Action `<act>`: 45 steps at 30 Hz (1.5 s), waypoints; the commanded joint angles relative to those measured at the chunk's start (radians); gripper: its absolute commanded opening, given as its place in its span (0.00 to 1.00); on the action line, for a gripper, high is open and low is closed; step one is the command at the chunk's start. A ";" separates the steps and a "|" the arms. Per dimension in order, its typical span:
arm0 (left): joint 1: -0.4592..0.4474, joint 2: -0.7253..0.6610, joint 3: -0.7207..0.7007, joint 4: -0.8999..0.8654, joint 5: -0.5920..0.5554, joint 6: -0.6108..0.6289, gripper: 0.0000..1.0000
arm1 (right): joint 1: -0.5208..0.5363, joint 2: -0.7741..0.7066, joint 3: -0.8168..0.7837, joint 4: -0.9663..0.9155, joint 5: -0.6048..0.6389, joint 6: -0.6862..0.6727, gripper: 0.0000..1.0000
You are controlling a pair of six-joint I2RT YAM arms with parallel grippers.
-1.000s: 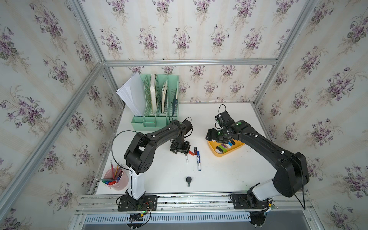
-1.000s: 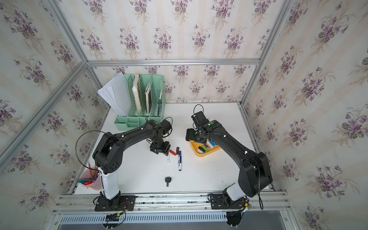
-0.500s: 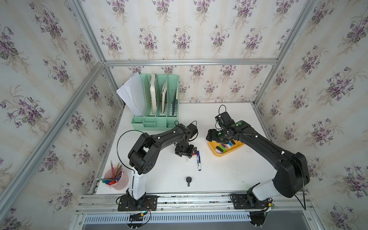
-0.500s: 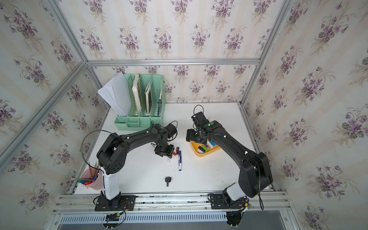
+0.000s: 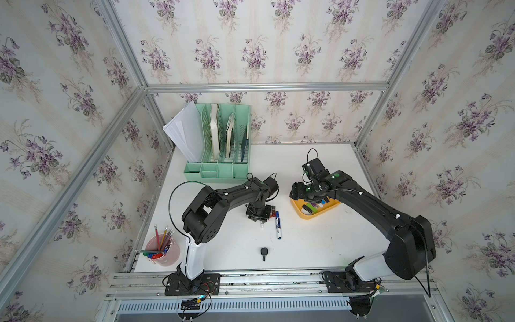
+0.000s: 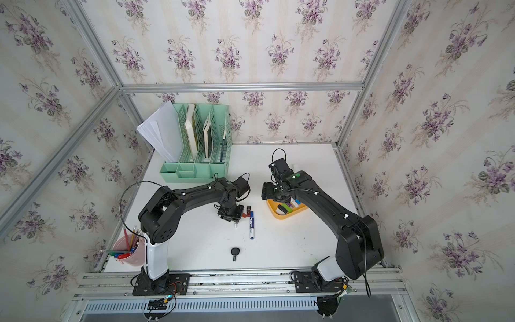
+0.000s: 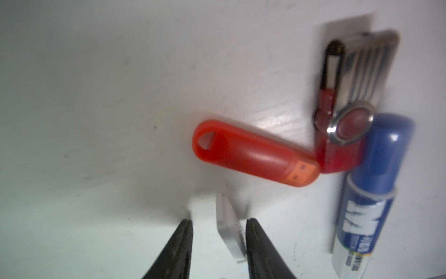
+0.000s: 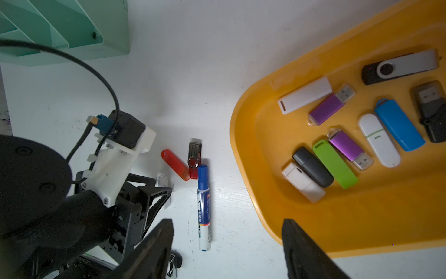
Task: Put the usb flash drive into the storage box
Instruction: Pick up the USB flash from the center of the board.
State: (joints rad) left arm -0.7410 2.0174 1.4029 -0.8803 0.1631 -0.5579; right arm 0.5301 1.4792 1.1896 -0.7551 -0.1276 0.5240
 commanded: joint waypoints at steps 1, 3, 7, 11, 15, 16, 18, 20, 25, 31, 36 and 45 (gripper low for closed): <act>-0.007 0.017 0.005 0.017 -0.007 -0.016 0.34 | 0.001 -0.011 -0.006 0.012 -0.004 0.007 0.75; -0.010 0.018 -0.003 0.022 -0.008 -0.020 0.30 | 0.001 -0.014 -0.011 0.017 -0.005 0.010 0.75; -0.010 0.010 -0.029 0.026 -0.011 -0.018 0.22 | 0.000 -0.017 -0.013 0.022 -0.006 0.013 0.75; -0.009 -0.015 -0.055 0.026 -0.026 -0.022 0.20 | 0.000 -0.013 -0.013 0.025 -0.008 0.014 0.75; -0.004 -0.036 -0.066 0.028 -0.028 -0.021 0.18 | 0.000 -0.008 -0.015 0.028 -0.005 0.016 0.74; -0.003 -0.043 -0.068 0.026 -0.029 -0.021 0.17 | 0.000 -0.008 -0.018 0.028 -0.004 0.019 0.75; 0.004 -0.057 -0.072 0.018 -0.032 -0.018 0.17 | 0.043 -0.005 -0.022 0.030 -0.002 0.021 0.74; 0.018 -0.078 -0.084 0.008 -0.030 -0.011 0.16 | 0.059 0.010 -0.012 0.025 0.001 0.022 0.74; 0.069 -0.167 -0.122 -0.039 -0.043 0.016 0.16 | 0.119 0.082 0.019 0.027 0.000 0.046 0.72; 0.156 -0.297 -0.218 -0.067 -0.053 0.048 0.17 | 0.172 0.190 0.070 0.073 0.000 0.067 0.69; 0.221 -0.381 -0.292 -0.075 -0.050 0.067 0.17 | 0.205 0.299 0.155 0.074 0.025 0.061 0.65; 0.254 -0.411 -0.321 -0.076 -0.040 0.082 0.18 | 0.226 0.461 0.256 0.032 0.102 0.051 0.57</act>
State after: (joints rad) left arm -0.4885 1.6123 1.0821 -0.9470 0.1184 -0.4927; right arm 0.7513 1.9251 1.4357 -0.6998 -0.0723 0.5789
